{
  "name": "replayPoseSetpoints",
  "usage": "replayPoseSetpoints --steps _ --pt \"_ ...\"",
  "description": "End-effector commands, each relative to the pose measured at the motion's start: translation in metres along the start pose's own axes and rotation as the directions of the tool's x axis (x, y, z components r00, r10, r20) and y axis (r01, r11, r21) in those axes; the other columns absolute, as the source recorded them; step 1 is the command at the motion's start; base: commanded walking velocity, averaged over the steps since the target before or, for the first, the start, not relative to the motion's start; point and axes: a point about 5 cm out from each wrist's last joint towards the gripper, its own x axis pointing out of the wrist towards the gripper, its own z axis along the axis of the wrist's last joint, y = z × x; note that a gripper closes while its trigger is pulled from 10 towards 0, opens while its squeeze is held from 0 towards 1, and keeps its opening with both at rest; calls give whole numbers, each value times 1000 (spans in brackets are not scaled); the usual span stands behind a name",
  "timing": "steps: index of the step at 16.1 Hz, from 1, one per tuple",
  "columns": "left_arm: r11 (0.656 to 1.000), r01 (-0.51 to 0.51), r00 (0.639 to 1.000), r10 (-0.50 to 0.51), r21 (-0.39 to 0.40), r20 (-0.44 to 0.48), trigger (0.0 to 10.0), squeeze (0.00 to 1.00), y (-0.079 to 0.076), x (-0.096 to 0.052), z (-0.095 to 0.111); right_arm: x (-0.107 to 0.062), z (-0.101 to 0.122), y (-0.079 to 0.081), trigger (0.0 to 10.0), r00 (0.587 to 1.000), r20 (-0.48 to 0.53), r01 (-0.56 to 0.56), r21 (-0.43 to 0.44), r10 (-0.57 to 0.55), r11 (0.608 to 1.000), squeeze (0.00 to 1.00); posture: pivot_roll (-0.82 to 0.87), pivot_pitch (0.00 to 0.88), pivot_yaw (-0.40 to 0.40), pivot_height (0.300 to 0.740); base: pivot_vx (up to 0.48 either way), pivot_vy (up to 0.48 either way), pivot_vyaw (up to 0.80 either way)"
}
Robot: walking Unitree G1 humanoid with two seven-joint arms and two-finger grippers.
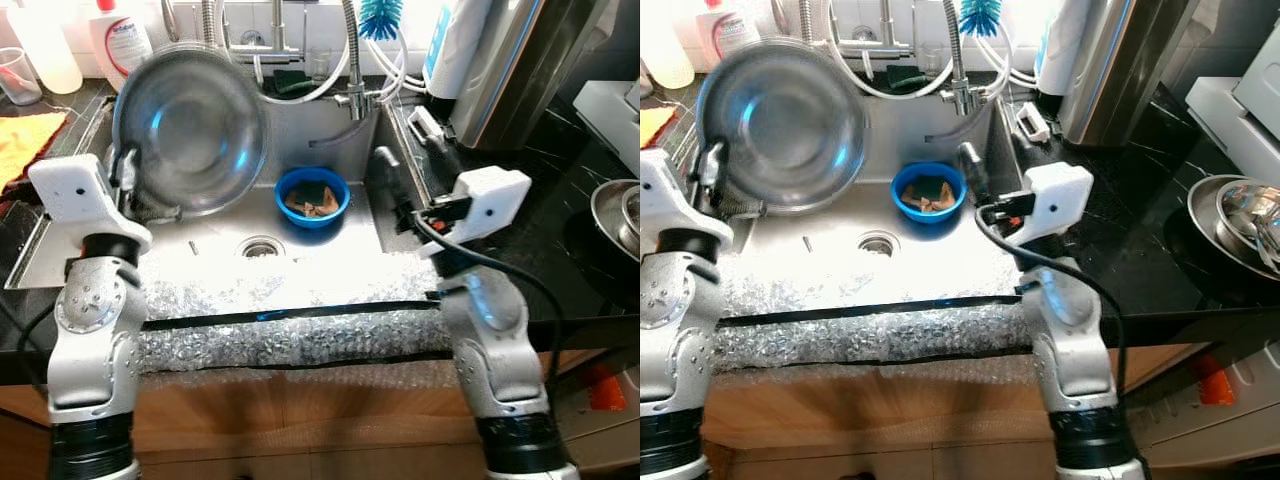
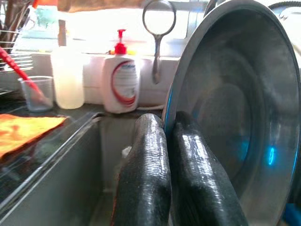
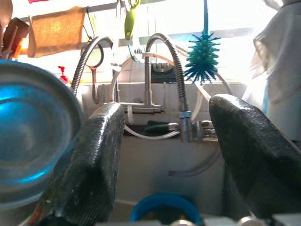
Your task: Kitchen organization
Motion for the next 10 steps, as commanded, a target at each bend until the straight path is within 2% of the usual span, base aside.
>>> replayPoseSetpoints --steps 1,5,6,10 --pt "999 -2 1000 1 38 29 10000 0 4 0 4 -4 5 -3 10000 1000 3 14 -20 -14 1000 0 55 141 -44 740 0 0 0" --pt "989 -10 1000 13 146 -20 10000 0 9 -1 -7 -20 10 -13 10000 997 -34 74 -67 -76 995 0 48 142 -48 740 0 0 0" --pt "985 -35 999 39 170 -23 10000 0 13 2 -9 -31 7 -20 10000 991 -67 108 -96 -114 990 0 45 144 -49 740 0 0 0" --pt "976 -78 993 93 202 -67 10000 0 21 7 -17 -52 1 -24 10000 977 -132 151 -121 -166 981 0 32 141 -47 740 0 0 0"
